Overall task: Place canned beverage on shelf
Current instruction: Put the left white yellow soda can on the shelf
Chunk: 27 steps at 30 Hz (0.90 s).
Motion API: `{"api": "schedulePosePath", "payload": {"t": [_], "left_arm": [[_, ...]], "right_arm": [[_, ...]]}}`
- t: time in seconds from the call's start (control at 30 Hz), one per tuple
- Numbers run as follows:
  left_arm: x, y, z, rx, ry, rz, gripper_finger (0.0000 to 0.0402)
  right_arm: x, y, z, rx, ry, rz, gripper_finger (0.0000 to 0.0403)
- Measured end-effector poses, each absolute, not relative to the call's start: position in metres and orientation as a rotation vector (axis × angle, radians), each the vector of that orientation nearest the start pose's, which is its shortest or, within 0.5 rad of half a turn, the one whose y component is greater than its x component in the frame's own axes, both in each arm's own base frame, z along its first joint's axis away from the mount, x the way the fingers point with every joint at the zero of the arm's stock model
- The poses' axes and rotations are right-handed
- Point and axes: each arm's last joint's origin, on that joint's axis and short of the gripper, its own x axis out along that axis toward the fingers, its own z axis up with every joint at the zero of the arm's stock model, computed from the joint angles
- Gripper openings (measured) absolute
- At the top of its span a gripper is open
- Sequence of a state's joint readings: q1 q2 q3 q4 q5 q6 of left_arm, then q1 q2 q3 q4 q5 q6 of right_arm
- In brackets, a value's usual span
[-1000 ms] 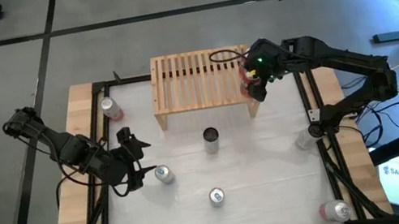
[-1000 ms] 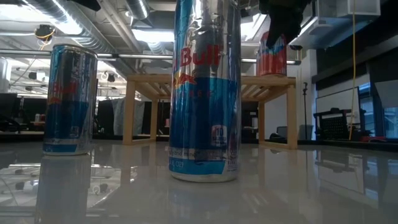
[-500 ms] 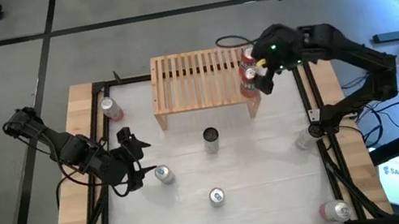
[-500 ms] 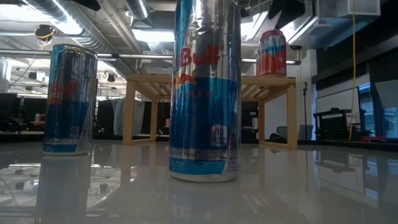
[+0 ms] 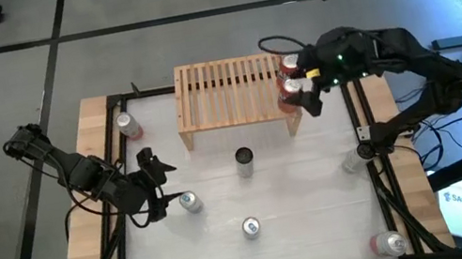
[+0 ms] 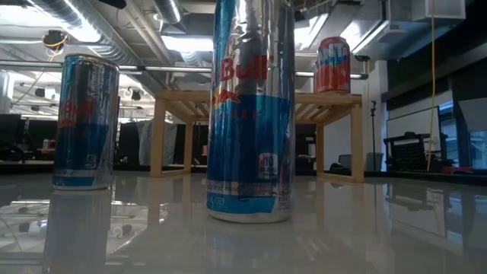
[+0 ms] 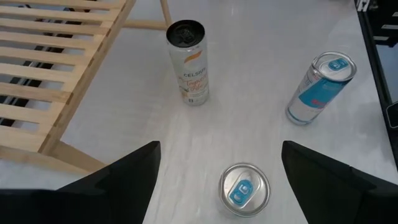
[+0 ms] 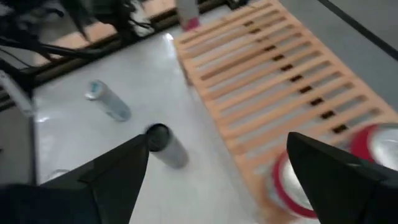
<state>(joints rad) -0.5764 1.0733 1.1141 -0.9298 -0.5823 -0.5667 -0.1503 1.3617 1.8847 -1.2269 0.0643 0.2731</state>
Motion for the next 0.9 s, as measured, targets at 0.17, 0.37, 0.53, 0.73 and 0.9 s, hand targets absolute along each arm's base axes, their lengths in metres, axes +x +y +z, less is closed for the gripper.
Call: {"api": "schedulePosePath", "payload": {"t": [0.17, 0.37, 0.53, 0.73, 0.9], "left_arm": [[0.171, -0.093, 0.334, -0.057, 0.709, 0.205, 0.0324], [0.171, -0.093, 0.334, -0.062, 0.713, 0.196, 0.0324], [0.163, -0.088, 0.340, -0.086, 0.688, 0.180, 0.0324], [0.145, -0.080, 0.351, -0.113, 0.639, 0.155, 0.0324], [0.136, -0.076, 0.356, -0.126, 0.614, 0.136, 0.0324]], "right_arm": [[0.224, -0.019, 0.477, 0.305, 0.628, -0.269, 0.0372], [0.232, -0.003, 0.483, 0.310, 0.544, -0.198, 0.0372], [0.241, 0.006, 0.490, 0.331, 0.455, -0.152, 0.0372], [0.255, 0.015, 0.486, 0.327, 0.445, -0.119, 0.0372], [0.267, 0.024, 0.480, 0.310, 0.459, -0.122, 0.0372]]}}
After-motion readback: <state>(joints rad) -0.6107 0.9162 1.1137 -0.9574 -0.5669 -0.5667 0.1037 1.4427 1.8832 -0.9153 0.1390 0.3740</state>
